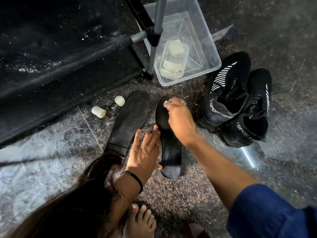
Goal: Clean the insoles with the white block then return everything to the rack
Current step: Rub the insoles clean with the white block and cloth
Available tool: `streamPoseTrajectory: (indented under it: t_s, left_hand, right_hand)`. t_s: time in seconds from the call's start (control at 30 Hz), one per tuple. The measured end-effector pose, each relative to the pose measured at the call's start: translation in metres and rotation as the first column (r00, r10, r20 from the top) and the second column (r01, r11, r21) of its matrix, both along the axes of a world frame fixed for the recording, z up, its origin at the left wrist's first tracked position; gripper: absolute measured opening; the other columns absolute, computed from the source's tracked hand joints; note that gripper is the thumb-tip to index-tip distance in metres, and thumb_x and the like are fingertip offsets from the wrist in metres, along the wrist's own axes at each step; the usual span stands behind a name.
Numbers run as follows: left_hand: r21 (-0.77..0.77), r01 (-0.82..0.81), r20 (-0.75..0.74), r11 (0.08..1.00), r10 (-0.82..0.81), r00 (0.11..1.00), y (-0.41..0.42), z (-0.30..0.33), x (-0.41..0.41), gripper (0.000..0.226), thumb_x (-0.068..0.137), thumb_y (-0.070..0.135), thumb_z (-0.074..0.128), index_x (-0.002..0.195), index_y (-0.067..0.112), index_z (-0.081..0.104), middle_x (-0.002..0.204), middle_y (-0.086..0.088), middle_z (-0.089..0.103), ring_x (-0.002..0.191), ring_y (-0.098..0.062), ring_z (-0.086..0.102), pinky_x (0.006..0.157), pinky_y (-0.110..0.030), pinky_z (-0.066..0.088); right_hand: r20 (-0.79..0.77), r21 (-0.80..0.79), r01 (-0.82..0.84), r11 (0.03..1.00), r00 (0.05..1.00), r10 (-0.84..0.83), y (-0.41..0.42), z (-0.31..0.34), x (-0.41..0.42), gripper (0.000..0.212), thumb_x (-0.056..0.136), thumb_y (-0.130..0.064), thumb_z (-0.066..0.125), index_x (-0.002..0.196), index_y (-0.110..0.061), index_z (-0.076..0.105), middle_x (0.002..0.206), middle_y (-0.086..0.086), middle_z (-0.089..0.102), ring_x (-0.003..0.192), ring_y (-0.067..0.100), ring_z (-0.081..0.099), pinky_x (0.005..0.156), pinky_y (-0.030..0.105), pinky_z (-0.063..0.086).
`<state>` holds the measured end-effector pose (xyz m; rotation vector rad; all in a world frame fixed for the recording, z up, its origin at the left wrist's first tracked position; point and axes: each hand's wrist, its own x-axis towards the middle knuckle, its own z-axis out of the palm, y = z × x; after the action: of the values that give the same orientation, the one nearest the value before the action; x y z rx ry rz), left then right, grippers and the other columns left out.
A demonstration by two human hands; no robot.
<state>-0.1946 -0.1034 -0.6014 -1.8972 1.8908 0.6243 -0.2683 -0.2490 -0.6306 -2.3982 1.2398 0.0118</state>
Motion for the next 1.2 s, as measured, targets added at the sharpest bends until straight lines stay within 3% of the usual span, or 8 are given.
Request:
streamPoseTrajectory:
  t_s: [0.17,0.23,0.4,0.67,0.77,0.9,1.07,1.2]
  left_hand:
    - [0.007,-0.032,-0.011,0.999,0.032,0.999,-0.001,0.000,0.000,0.103,0.084,0.062,0.051,0.150,0.007,-0.006,0.157,-0.009,-0.017,0.144,-0.025,-0.001,0.114,-0.050,-0.007]
    - [0.014,-0.030,-0.011,0.999,0.030,0.999,-0.001,-0.001,0.000,0.104,0.085,0.062,0.050,0.149,0.006,-0.010,0.156,-0.009,-0.019,0.144,-0.026,-0.002,0.114,-0.050,-0.008]
    - [0.010,-0.011,0.014,1.000,0.011,1.000,0.001,-0.003,0.001,0.105,0.086,0.064,0.045,0.146,0.004,-0.017,0.155,-0.012,-0.024,0.144,-0.027,-0.002,0.113,-0.051,-0.010]
    - [0.030,-0.002,0.022,1.000,0.002,1.000,0.001,-0.005,-0.001,0.097,0.087,0.063,0.046,0.150,0.008,-0.004,0.157,-0.010,-0.017,0.145,-0.027,-0.004,0.112,-0.053,-0.011]
    - [0.008,-0.015,0.016,1.000,0.014,1.000,0.000,-0.004,-0.001,0.104,0.085,0.063,0.048,0.148,0.005,-0.010,0.156,-0.011,-0.018,0.144,-0.026,-0.001,0.113,-0.052,-0.009]
    - [0.006,-0.003,0.027,1.000,0.003,1.000,0.000,-0.002,-0.001,0.105,0.086,0.063,0.047,0.147,0.003,-0.012,0.156,-0.014,-0.019,0.144,-0.027,0.000,0.113,-0.052,-0.009]
    - [0.015,-0.010,0.032,1.000,0.009,0.999,-0.001,-0.003,-0.002,0.106,0.085,0.063,0.048,0.147,0.002,-0.013,0.155,-0.014,-0.020,0.144,-0.027,-0.001,0.113,-0.052,-0.009]
    - [0.026,-0.026,0.013,0.999,0.026,1.000,0.000,-0.004,-0.002,0.106,0.085,0.062,0.049,0.147,0.003,-0.013,0.155,-0.014,-0.021,0.143,-0.029,0.000,0.113,-0.052,-0.008]
  right_hand:
    - [0.051,0.056,-0.258,0.964,0.965,0.256,0.025,0.009,-0.014,0.034,0.078,0.013,0.046,0.102,-0.001,0.064,0.104,0.009,0.061,0.096,0.028,0.052,0.077,0.044,0.052]
    - [0.032,0.078,-0.148,0.986,0.989,0.146,0.012,0.003,-0.018,0.031,0.081,0.008,0.044,0.101,-0.004,0.063,0.103,0.008,0.059,0.096,0.026,0.050,0.079,0.045,0.049]
    - [0.010,0.004,0.054,0.999,0.998,-0.054,0.005,-0.004,-0.017,0.045,0.073,0.020,0.052,0.107,-0.005,0.067,0.103,0.006,0.062,0.093,0.027,0.054,0.080,0.034,0.047]
    - [-0.011,0.092,-0.264,0.960,0.964,0.267,0.039,0.012,-0.026,0.034,0.082,0.013,0.044,0.107,-0.002,0.062,0.109,0.007,0.058,0.100,0.028,0.050,0.075,0.046,0.051]
    - [-0.021,0.024,-0.131,0.991,0.991,0.132,0.021,0.002,-0.026,0.037,0.077,0.017,0.047,0.103,-0.002,0.065,0.100,0.007,0.059,0.092,0.030,0.052,0.071,0.047,0.052]
    - [-0.011,-0.019,0.103,0.995,0.995,-0.103,0.022,-0.003,-0.030,0.033,0.082,0.013,0.052,0.107,-0.003,0.068,0.099,0.006,0.062,0.088,0.029,0.057,0.075,0.033,0.047]
    - [-0.019,0.058,0.157,0.986,0.988,-0.156,0.054,0.003,-0.049,0.042,0.082,0.016,0.049,0.116,-0.004,0.064,0.115,0.007,0.060,0.102,0.029,0.056,0.084,0.034,0.049]
    - [-0.049,0.052,0.135,0.990,0.990,-0.132,0.045,-0.003,-0.049,0.031,0.081,0.014,0.053,0.103,-0.003,0.068,0.101,0.006,0.062,0.092,0.028,0.058,0.073,0.032,0.049]
